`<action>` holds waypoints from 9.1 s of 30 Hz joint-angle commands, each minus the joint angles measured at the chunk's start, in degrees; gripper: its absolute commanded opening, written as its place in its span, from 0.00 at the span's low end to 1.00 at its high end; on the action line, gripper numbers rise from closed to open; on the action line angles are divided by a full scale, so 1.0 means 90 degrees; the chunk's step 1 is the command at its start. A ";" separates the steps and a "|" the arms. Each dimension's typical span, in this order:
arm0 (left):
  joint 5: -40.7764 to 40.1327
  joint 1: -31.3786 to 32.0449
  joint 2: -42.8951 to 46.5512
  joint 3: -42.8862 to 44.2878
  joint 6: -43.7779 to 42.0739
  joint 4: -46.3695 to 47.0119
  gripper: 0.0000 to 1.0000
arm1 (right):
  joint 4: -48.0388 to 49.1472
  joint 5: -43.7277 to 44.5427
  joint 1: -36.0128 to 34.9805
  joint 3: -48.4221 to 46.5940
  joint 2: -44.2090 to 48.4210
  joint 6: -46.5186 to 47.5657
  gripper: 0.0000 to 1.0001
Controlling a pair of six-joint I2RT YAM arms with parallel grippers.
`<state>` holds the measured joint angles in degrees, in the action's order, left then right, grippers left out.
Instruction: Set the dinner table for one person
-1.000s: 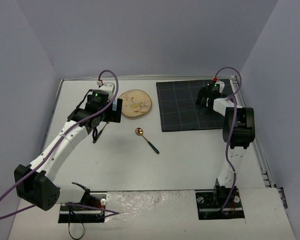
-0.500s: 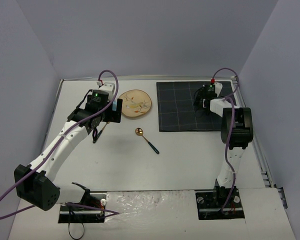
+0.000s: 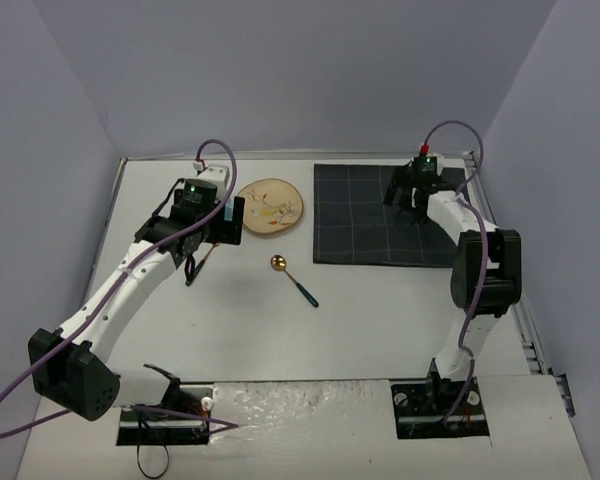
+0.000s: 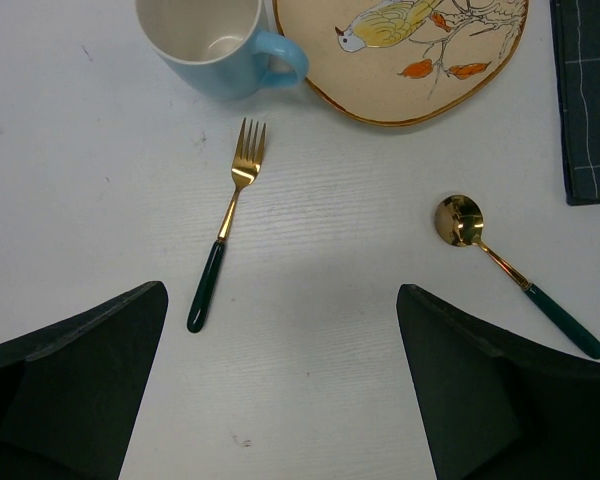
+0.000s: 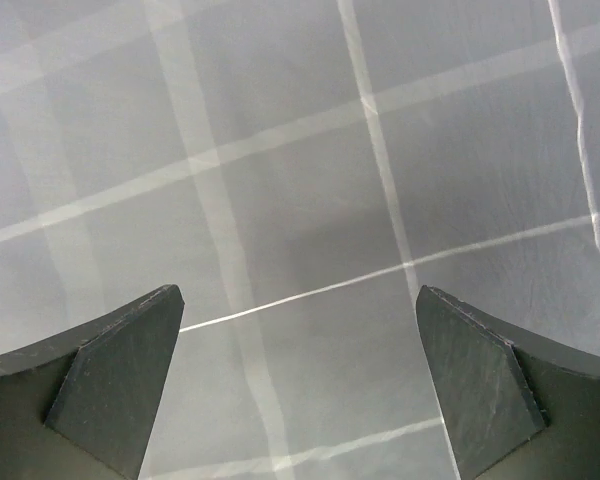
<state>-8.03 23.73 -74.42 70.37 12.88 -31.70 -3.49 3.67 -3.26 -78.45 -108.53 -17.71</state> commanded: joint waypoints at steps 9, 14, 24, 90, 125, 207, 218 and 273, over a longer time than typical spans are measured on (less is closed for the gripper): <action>-0.0401 -0.0088 0.0644 0.0087 0.0124 0.0238 0.97 | 0.1329 -0.1834 -0.0751 0.0679 0.2203 -0.0627 1.00; -0.0813 -0.0097 0.1086 -0.0063 0.0160 0.0348 0.97 | 0.2776 -0.2474 -0.0936 0.1620 0.2332 -0.1881 1.00; -0.1544 -0.0186 0.1829 -0.0656 0.0180 0.0363 0.97 | 0.4038 -0.2287 -0.2028 0.1650 0.1137 -0.3338 0.97; -0.1197 -0.0801 0.2056 -0.1061 0.0326 0.0555 0.97 | 0.6742 -0.3072 -0.1634 0.1158 -0.0512 -0.5900 0.00; -0.1117 -0.0803 0.1941 -0.1041 0.0307 0.0566 0.97 | 0.6960 -0.4859 0.2327 0.3542 0.0773 -0.5175 0.00; 0.0762 -0.2099 -0.0914 0.0990 0.1606 0.0517 0.97 | 0.1788 -0.1294 -0.0578 0.2269 0.3962 0.0248 0.96; 0.1391 -0.2444 -0.3839 0.3685 0.0241 -0.0132 0.97 | 0.1804 -0.1476 -0.1363 0.2715 0.4535 0.0587 0.99; 0.1507 -0.1116 -0.3419 0.4129 0.0586 -0.0624 0.00 | 0.1873 -0.0961 -0.3843 0.1645 0.3146 0.2388 0.98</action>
<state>7.45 8.98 -115.59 106.61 14.47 -37.98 7.79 -5.31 -36.17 -60.14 -77.86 0.81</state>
